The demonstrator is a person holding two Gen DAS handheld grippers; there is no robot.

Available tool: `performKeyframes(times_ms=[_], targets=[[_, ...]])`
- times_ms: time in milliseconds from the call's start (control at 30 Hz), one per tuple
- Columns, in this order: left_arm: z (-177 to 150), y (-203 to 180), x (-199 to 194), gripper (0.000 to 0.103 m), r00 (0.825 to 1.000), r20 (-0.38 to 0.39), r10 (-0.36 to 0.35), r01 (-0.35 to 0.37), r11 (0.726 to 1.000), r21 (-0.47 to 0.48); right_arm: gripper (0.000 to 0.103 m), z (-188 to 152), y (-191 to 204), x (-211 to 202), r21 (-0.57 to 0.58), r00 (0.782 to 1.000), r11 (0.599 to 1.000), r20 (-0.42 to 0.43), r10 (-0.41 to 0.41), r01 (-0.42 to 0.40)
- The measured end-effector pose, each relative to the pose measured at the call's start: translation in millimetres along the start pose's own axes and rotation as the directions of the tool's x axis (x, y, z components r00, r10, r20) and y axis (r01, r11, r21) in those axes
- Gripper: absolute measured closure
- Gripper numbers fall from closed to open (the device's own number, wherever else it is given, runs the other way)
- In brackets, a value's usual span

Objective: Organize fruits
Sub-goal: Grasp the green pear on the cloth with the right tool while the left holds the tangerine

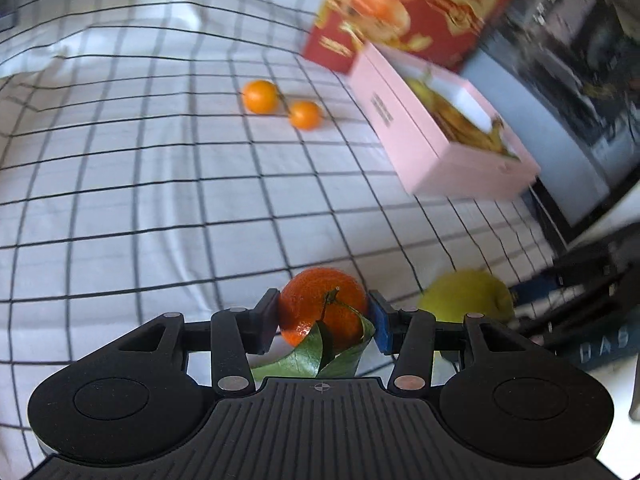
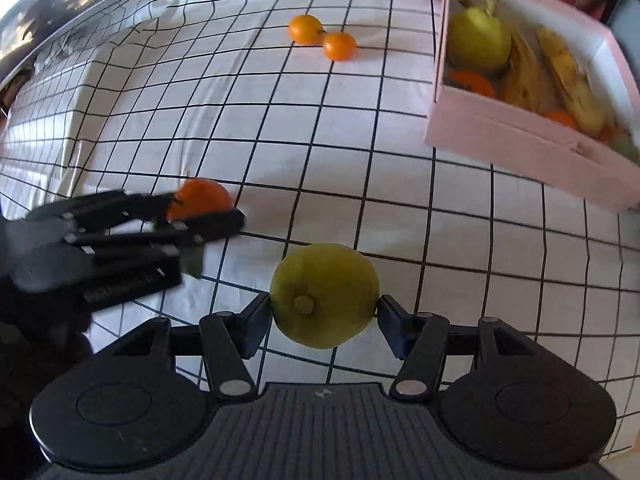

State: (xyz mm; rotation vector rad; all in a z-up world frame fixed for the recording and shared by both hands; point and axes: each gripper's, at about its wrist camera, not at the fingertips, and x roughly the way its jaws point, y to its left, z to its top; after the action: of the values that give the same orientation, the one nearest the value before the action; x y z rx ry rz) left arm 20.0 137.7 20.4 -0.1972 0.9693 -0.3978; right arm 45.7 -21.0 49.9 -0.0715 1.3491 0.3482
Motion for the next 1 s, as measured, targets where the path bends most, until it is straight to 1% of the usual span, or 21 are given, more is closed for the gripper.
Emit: performKeyframes(times_ms=[133,233,333,400,467,533,633,700,767,800,833,867,900,967,1000], targets=[[2,-7,4,0.051,1.000,-0.022,0.001,-0.001,1.000,0.026,0.045,8,0,-3,-0.038,0.999,0.999,0.034,-0.018,0.019],[6,-11,7,0.051,0.999,-0.031,0.013,-0.012,0.999,0.042,0.046,14,-3,-5,-0.052,0.998,0.998,0.064,-0.015,0.019],[9,-17,6,0.051,0.999,-0.020,0.041,-0.039,0.995,0.089,0.049,16,-2,-10,-0.066,0.994,0.997,0.103,-0.031,0.038],[10,-17,3,0.051,0.999,-0.008,0.050,-0.049,0.994,0.100,0.055,12,-1,-14,-0.073,0.990,0.996,0.132,-0.040,0.050],[11,-18,3,0.051,0.999,-0.002,0.052,-0.051,0.993,0.109,0.059,8,-2,-17,-0.060,0.987,0.997,0.155,-0.041,0.051],[10,-19,4,0.051,0.999,0.000,0.049,-0.048,0.992,0.120,0.059,2,-3,-20,-0.040,0.983,0.998,0.178,-0.039,0.047],[9,-21,8,0.051,0.999,-0.006,0.034,-0.033,0.991,0.133,0.059,-3,-4,-17,-0.007,0.976,0.997,0.206,-0.070,0.073],[8,-21,9,0.051,1.000,-0.007,0.027,-0.026,0.990,0.136,0.059,-6,-5,-17,0.013,0.972,0.997,0.224,-0.072,0.070],[6,-18,9,0.051,1.000,-0.010,0.029,-0.028,0.991,0.131,0.059,-9,-3,-21,0.007,0.966,0.997,0.248,-0.074,0.075],[6,-17,8,0.051,1.000,-0.014,0.027,-0.025,0.992,0.124,0.059,-10,0,-24,-0.007,0.959,0.995,0.270,-0.091,0.096],[5,-14,8,0.051,1.000,-0.016,0.026,-0.024,0.993,0.116,0.058,-11,4,-29,-0.025,0.947,0.992,0.299,-0.113,0.127],[4,-12,6,0.051,0.999,-0.014,0.029,-0.027,0.994,0.108,0.054,-11,7,-33,-0.045,0.936,0.987,0.328,-0.130,0.153],[3,-10,5,0.051,0.999,-0.012,0.033,-0.032,0.994,0.103,0.046,-9,10,-37,-0.064,0.926,0.983,0.352,-0.139,0.172],[1,-6,1,0.051,0.999,-0.011,0.041,-0.040,0.995,0.088,0.038,0,16,-39,-0.085,0.921,0.981,0.369,-0.129,0.172],[0,-4,-1,0.051,0.999,-0.010,0.044,-0.043,0.996,0.080,0.038,6,18,-37,-0.088,0.920,0.982,0.371,-0.123,0.167]])
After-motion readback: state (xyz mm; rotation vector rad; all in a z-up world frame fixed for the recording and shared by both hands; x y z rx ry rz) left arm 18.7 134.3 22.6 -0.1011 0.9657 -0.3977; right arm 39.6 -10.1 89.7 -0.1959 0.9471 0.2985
